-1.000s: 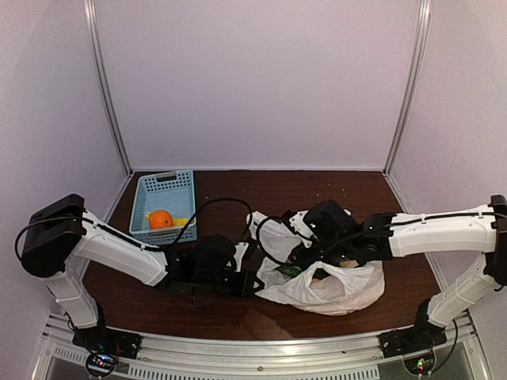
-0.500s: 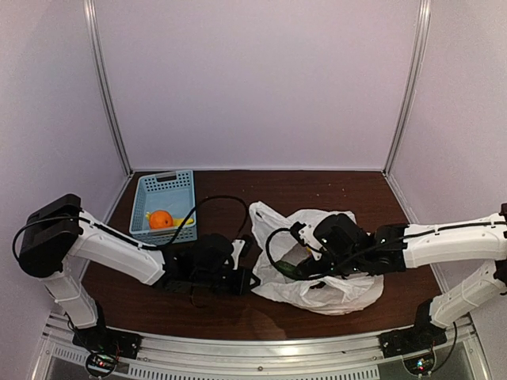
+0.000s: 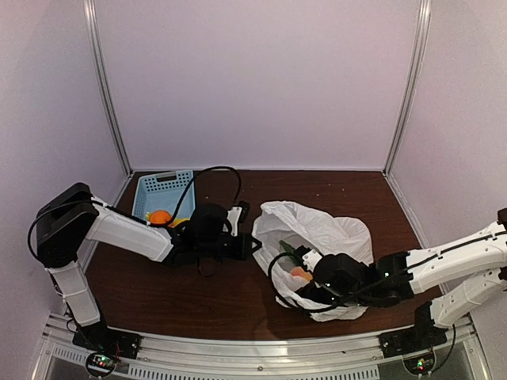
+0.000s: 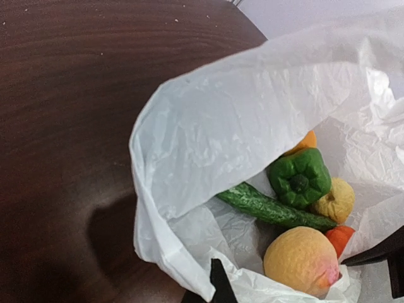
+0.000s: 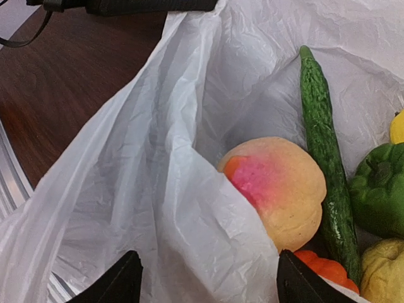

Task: Untie the knot of the plastic bag and take out the fruit
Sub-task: Adjust the bag opening for the takeout bag.

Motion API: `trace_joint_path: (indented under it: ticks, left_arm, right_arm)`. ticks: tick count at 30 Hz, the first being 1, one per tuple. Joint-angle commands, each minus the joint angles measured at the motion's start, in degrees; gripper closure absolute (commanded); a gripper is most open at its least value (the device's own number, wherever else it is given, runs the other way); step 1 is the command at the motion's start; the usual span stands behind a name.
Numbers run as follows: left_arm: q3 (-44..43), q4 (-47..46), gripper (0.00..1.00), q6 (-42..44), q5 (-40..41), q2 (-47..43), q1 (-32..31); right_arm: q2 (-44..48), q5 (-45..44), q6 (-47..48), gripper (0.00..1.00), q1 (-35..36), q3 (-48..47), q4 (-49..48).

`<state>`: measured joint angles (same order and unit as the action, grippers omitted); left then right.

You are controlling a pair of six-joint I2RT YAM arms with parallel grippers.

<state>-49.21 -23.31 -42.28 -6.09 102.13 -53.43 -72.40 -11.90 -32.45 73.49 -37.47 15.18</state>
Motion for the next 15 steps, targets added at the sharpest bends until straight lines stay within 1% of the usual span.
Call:
trace_joint_path:
  ticks: [1, 3, 5, 9, 13, 14, 15]
  left_arm:
    - [-3.34, -4.53, 1.0, 5.93, 0.37, 1.96, 2.72]
    - [-3.98, -6.59, 1.0, 7.19, 0.26, 2.24, 3.89]
    - [-4.6, -8.27, 1.0, 8.16, 0.18, 2.64, 4.56]
    - [-6.92, -7.24, 0.99, 8.92, -3.43, 3.25, 4.83]
    - [-4.23, -6.87, 0.59, 5.46, -7.77, 0.92, 4.74]
    - [-2.63, -7.37, 0.45, 3.85, -8.36, -0.14, 4.6]
    - [-1.12, -7.59, 0.35, 2.36, -8.61, -1.41, 4.24]
  right_arm:
    - [-3.87, -5.52, -4.43, 0.26, 2.72, -1.36, -2.48]
    - [-5.71, -6.27, -5.06, 0.26, 3.17, -1.78, -5.0]
    - [-7.15, -8.09, -5.94, 0.26, 3.23, -3.04, -5.3]
    - [-8.18, -13.52, -8.0, 0.21, 3.32, -7.13, 0.27]
    - [-4.68, -18.08, -7.55, 0.1, 3.32, -9.6, 4.94]
    - [-4.15, -18.65, -7.14, 0.08, 3.28, -9.77, 5.26]
    - [-3.92, -19.25, -6.89, 0.08, 3.24, -9.81, 5.5]
